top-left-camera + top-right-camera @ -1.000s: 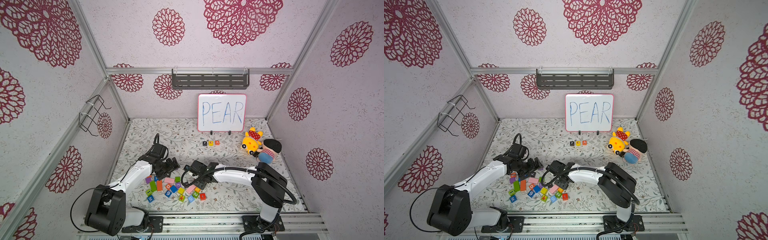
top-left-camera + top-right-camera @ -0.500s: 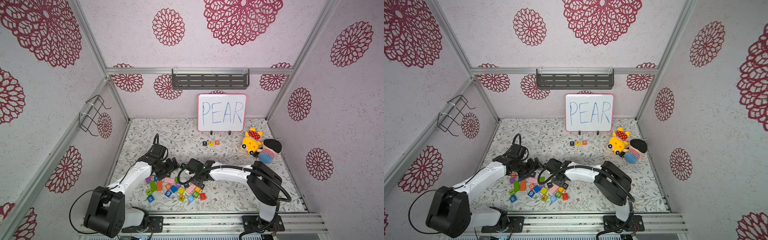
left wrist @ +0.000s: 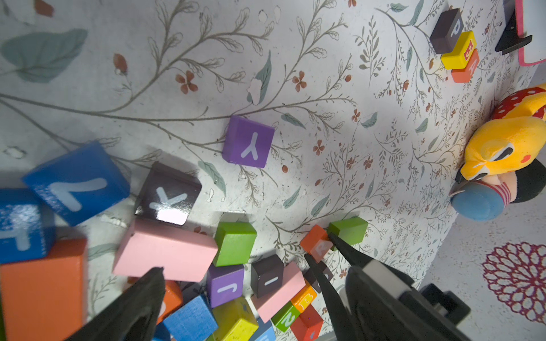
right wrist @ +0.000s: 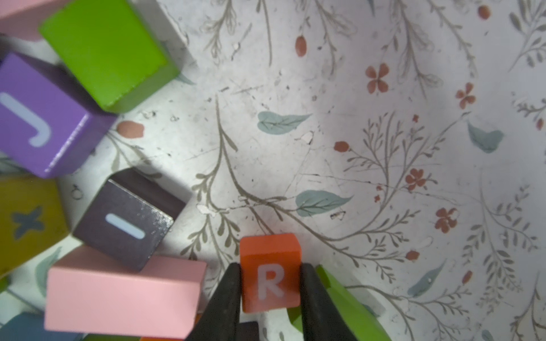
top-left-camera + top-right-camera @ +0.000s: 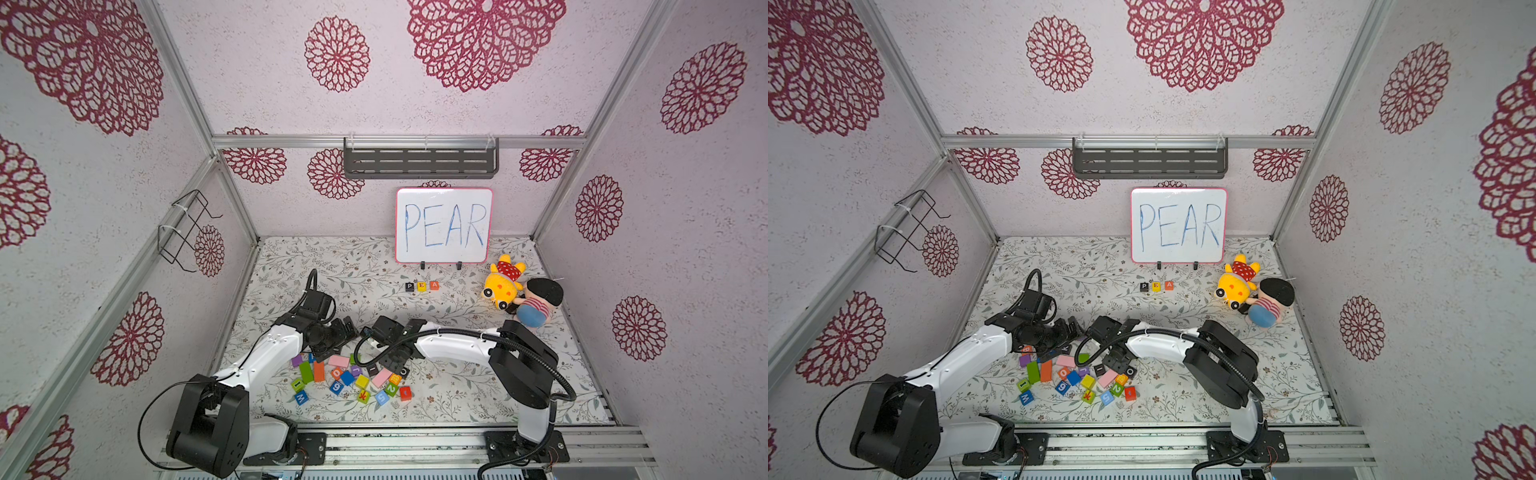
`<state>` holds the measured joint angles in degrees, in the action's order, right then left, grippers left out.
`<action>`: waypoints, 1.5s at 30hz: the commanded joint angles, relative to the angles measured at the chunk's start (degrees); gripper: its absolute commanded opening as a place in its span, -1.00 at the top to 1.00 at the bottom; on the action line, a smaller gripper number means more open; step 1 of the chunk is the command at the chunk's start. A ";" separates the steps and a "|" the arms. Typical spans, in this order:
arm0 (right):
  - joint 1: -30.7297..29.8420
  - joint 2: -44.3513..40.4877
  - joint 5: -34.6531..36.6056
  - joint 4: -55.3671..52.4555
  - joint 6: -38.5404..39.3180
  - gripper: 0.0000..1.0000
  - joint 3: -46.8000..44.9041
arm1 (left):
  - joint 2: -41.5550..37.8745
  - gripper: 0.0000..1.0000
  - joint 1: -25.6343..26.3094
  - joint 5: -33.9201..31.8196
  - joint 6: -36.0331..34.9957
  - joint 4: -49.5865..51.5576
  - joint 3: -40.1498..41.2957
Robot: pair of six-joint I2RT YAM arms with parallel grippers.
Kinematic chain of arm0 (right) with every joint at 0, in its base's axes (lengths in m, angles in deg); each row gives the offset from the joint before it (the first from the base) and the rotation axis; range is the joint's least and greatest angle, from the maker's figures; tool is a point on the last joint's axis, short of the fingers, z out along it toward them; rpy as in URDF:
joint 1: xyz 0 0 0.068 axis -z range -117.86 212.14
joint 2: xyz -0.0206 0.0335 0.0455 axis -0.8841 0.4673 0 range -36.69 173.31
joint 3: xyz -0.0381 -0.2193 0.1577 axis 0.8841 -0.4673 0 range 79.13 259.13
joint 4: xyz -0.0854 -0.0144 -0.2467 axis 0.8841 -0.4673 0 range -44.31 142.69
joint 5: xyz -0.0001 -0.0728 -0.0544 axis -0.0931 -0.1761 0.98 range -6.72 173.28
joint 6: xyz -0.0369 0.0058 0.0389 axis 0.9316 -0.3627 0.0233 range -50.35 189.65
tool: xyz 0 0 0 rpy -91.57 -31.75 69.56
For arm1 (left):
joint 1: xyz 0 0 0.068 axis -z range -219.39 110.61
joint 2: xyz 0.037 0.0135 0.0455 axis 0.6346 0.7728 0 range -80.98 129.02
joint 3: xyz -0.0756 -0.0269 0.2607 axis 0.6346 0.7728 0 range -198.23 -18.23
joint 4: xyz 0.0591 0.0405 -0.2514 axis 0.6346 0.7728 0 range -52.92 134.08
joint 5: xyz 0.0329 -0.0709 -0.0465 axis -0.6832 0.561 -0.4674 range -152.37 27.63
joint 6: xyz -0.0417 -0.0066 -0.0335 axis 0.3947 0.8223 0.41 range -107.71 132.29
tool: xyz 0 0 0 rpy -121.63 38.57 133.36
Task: Spell the uppercase word “pear” with letter blocks
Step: Pick up the letter block from the center of the board.
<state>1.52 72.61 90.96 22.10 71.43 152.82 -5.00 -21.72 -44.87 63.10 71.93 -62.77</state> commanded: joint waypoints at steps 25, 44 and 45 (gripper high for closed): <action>1.12 3.19 -3.53 -4.28 -8.44 0.33 5.56 | -3.72 -0.96 -0.91 0.01 0.17 -1.28 1.99; 5.98 -0.29 0.53 -7.81 -13.20 0.41 11.28 | -1.30 -0.96 -1.24 1.10 1.01 -3.49 -4.54; 6.99 -0.51 0.73 -7.90 -13.35 0.41 11.66 | 0.04 -0.96 -1.15 1.63 0.80 -3.86 -5.78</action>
<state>5.67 75.71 89.50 15.28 60.39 162.19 -7.27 -22.68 -44.79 63.58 70.73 -65.45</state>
